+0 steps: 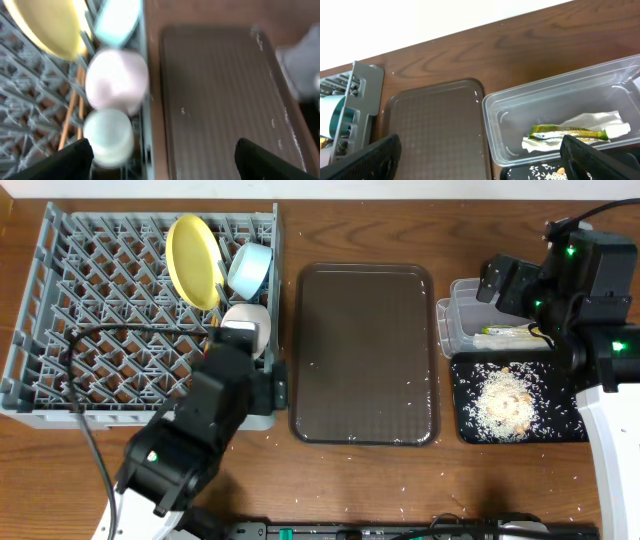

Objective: Sort waste into correct bins and load items into the dishwasher

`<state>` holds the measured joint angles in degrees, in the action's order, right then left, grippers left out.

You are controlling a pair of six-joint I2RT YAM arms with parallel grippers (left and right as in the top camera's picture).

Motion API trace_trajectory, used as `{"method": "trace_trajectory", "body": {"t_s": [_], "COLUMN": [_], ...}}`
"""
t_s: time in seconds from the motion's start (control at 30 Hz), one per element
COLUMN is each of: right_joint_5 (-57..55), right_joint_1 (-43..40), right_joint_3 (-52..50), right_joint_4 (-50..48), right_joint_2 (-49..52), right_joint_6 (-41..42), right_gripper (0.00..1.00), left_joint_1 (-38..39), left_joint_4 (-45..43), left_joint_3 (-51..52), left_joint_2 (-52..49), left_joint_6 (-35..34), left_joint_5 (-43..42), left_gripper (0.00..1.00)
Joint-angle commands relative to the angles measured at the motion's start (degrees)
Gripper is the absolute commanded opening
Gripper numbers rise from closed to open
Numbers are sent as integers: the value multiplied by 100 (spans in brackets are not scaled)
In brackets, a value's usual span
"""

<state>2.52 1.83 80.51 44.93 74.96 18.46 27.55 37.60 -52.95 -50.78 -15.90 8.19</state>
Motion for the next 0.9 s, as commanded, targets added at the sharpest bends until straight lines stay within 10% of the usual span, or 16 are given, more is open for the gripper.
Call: {"method": "trace_trajectory", "body": {"t_s": [0.0, 0.37, 0.87], "right_joint_5": [-81, -79, -81], "right_joint_1": [-31, -31, -31], "right_joint_3": [35, 35, 35], "right_joint_4": [-7, -7, -7], "right_joint_2": [4, 4, 4], "right_joint_6": [37, 37, 37], "right_gripper": [99, 99, 99], "left_joint_1": [-501, -2184, -2876], "left_joint_4": [-629, -2542, -3567], "left_joint_3": [835, 3812, 5215], "left_joint_2": [592, 3401, 4962], "left_joint_6": [219, 772, 1781], "left_joint_5": [37, -927, -927], "left_gripper": [91, 91, 91]}}
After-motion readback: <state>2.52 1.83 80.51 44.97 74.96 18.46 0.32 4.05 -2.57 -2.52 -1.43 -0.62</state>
